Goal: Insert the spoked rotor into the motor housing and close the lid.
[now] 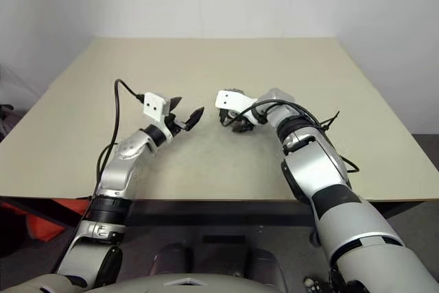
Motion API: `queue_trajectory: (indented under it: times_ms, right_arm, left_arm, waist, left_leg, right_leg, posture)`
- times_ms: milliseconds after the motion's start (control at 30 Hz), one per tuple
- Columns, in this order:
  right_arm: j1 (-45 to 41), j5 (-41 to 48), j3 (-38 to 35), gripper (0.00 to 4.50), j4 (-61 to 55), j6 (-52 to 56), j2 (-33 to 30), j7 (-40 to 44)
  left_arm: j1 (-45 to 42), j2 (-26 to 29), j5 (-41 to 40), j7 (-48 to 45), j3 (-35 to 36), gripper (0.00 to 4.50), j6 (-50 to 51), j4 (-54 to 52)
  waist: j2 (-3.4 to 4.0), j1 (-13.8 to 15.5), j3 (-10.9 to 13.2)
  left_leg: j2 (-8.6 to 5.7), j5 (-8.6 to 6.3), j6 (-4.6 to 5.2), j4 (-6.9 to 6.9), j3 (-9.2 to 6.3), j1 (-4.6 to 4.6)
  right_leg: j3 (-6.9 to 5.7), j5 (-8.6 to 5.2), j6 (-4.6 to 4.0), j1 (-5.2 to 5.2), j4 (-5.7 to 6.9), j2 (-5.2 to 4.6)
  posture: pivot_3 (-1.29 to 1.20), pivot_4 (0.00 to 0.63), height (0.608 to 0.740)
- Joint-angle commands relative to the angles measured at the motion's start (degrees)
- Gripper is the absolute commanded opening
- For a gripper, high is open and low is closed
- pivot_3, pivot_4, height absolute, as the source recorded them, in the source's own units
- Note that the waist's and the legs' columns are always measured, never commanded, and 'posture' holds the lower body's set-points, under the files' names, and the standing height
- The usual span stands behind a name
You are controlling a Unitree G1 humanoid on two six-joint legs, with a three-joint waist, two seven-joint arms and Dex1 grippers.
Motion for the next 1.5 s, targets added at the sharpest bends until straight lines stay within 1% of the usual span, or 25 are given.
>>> queue_trajectory:
  times_ms: [33,67,100,433,533,633,700,733,767,800,867,1033,1167,1267,1367,1500]
  right_arm:
    - [-1.9,-0.6,0.2,2.29,0.4,0.1,0.2,0.8]
    - [-2.0,-0.6,0.1,1.94,0.5,0.1,0.2,0.8]
    - [-2.1,-0.6,-0.1,1.77,0.5,0.1,0.2,0.6]
    - [-4.2,1.1,-2.2,1.73,-1.0,0.5,-0.9,0.0]
    - [-4.7,2.0,-3.2,1.73,-2.4,0.1,-2.2,1.0]
    - [-4.2,3.8,-4.7,1.73,-5.3,-0.1,-4.6,5.0]
    - [-2.5,6.4,-6.4,1.73,-9.6,1.0,-7.4,11.0]
    - [-1.7,7.5,-7.0,1.73,-11.7,1.8,-8.3,13.4]
    - [-0.2,8.3,-7.3,1.73,-14.5,2.7,-9.5,15.6]
    - [2.1,9.3,-7.5,1.73,-18.8,4.1,-11.2,18.2]
    - [6.9,11.2,-7.9,1.73,-28.3,7.9,-14.5,22.5]
    - [18.5,14.5,-7.8,1.73,-51.1,18.0,-20.8,28.7]
    - [24.8,15.3,-6.7,1.73,-61.2,22.8,-22.9,29.6]
    - [27.0,15.8,-6.2,1.73,-65.1,25.6,-22.7,28.9]
    - [27.3,16.4,-5.5,1.73,-66.4,28.0,-21.6,27.2]
    - [27.3,16.3,-4.6,1.73,-64.7,28.2,-19.5,23.9]
  left_arm:
    - [-0.3,0.2,-0.4,0.3,0.2,4.50,-0.7,-2.7]
    - [-0.2,0.3,-0.4,0.4,0.2,4.50,-0.7,-2.8]
    - [-0.2,0.3,-0.4,0.4,0.1,4.50,-0.7,-2.9]
    - [-0.2,0.2,-0.4,0.2,-0.8,4.50,-0.5,-2.9]
    - [-0.3,0.3,-0.5,0.1,-0.8,4.50,-0.6,-2.6]
    - [-0.2,0.1,-0.4,0.0,-0.9,4.50,-0.8,-2.3]
    - [-0.2,-0.1,-0.3,0.1,-1.1,4.50,-0.9,-2.1]
    - [-0.1,-0.2,-0.3,0.1,-1.1,4.50,-1.0,-2.0]
    - [-0.1,-0.2,-0.3,0.1,-1.1,4.50,-1.0,-2.0]
    - [-0.1,-0.2,-0.3,0.0,-1.1,4.50,-1.0,-2.0]
    - [0.0,-0.1,-0.3,0.0,-1.1,4.50,-1.1,-1.9]
    - [-0.1,0.0,-0.4,-0.2,-1.1,4.50,-1.2,-1.6]
    - [-0.7,-0.2,-0.2,-0.4,-1.3,4.50,-1.4,-1.0]
    - [-0.9,-0.3,-0.2,-0.6,-1.4,4.50,-1.5,-0.7]
    - [-1.0,-0.2,-0.2,-0.7,-1.3,4.50,-1.5,-0.7]
    - [-0.8,0.0,-0.1,-0.6,-1.1,4.50,-1.3,-1.1]
  waist:
    - [0.01,0.0,0.0]
    - [0.01,0.0,0.0]
    - [0.01,-0.1,0.0]
    - [0.22,0.0,0.1]
    - [0.30,0.0,0.2]
    - [0.38,0.1,0.3]
    - [0.40,0.2,0.3]
    - [0.39,0.3,0.3]
    - [0.38,0.3,0.3]
    - [0.38,0.4,0.3]
    - [0.35,0.6,0.3]
    - [0.34,0.8,0.3]
    - [0.33,0.3,0.3]
    - [0.33,0.3,0.3]
    - [0.33,0.4,0.3]
    - [0.33,0.4,0.3]
  left_leg:
    - [0.00,0.00,0.00,0.00,0.00,0.00]
    - [0.00,0.00,0.00,0.00,0.00,0.00]
    - [0.00,-0.02,0.02,0.00,0.00,0.04]
    - [0.00,0.01,-0.02,0.05,0.00,0.09]
    - [0.00,0.01,-0.02,0.05,0.00,0.02]
    - [-0.01,0.01,-0.01,0.06,0.01,-0.10]
    - [-0.02,0.01,0.01,0.10,0.01,-0.32]
    - [-0.02,0.01,0.01,0.15,0.01,-0.56]
    - [-0.03,0.01,0.04,0.23,0.01,-0.84]
    - [-0.03,0.00,0.09,0.26,0.01,-0.93]
    - [-0.02,0.05,0.35,0.29,0.01,-0.91]
    - [-0.02,0.05,0.38,0.31,0.01,-0.90]
    - [-0.01,0.08,0.25,0.40,0.01,-0.75]
    - [0.00,0.08,0.00,0.43,0.01,-0.55]
    - [0.00,0.17,-0.02,0.43,0.00,-0.52]
    - [-0.02,0.20,-0.01,0.45,-0.01,-0.53]
  right_leg:
    - [0.00,0.00,0.00,0.00,0.00,0.00]
    - [0.00,0.00,-0.01,0.00,0.00,0.00]
    - [0.01,-0.01,-0.01,0.02,0.00,0.00]
    - [0.04,-0.01,-0.01,0.00,0.17,0.00]
    - [0.04,-0.01,-0.01,-0.06,0.17,0.00]
    - [0.03,-0.01,-0.02,-0.16,0.16,0.00]
    - [0.03,0.00,-0.03,-0.35,0.17,-0.01]
    - [0.04,0.00,-0.03,-0.61,0.22,-0.01]
    - [0.03,0.01,-0.04,-0.85,0.33,-0.01]
    - [0.03,0.00,-0.05,-0.93,0.38,-0.01]
    - [0.03,-0.04,-0.12,-0.92,0.46,-0.01]
    - [0.02,-0.06,-0.12,-0.94,0.48,-0.01]
    - [0.08,-0.05,-0.10,-0.93,0.59,-0.01]
    - [0.10,-0.06,-0.08,-0.83,0.72,0.01]
    - [0.10,-0.06,-0.05,-0.79,0.74,0.00]
    - [0.11,-0.03,-0.03,-0.77,0.74,-0.01]
  posture:
    - [0.00,0.000,0.740]
    - [0.00,0.000,0.740]
    - [0.00,0.000,0.740]
    - [0.00,0.000,0.740]
    - [0.00,0.000,0.740]
    - [0.00,0.000,0.740]
    - [0.00,0.000,0.740]
    - [0.00,0.000,0.740]
    - [0.00,0.000,0.740]
    - [0.00,0.000,0.740]
    - [0.00,0.000,0.740]
    - [0.00,0.000,0.740]
    - [0.00,0.000,0.740]
    - [0.00,0.000,0.740]
    - [0.00,0.000,0.740]
    - [0.00,0.000,0.740]
